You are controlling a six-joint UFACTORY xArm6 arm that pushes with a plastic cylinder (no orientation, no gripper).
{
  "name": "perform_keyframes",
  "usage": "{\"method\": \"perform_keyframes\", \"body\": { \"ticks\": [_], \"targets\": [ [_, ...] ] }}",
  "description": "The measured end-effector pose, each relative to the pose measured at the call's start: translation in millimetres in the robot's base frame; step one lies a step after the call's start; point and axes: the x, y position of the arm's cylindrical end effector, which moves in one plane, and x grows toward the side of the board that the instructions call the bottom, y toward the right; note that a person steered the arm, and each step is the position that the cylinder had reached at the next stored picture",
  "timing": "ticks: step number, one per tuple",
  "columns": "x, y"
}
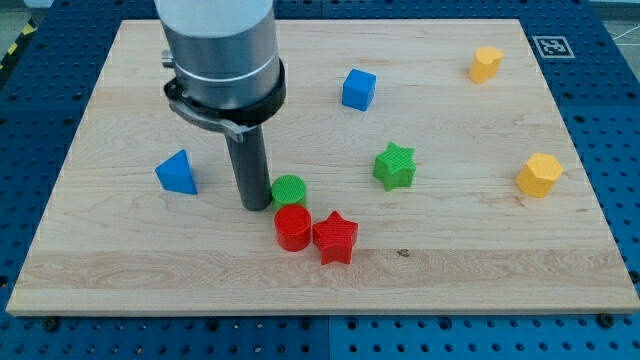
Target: Slide the blue triangle closer to red circle
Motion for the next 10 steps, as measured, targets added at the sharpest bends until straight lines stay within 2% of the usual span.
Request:
{"method": "perform_keyframes", "body": {
  "ticks": [4,5,6,7,8,9,10],
  "targets": [
    [3,0],
    [-33,-7],
    [-112,-18],
    [-124,-30],
    [-152,-81],
    [-149,-139],
    [-149,-154]
  ]
}}
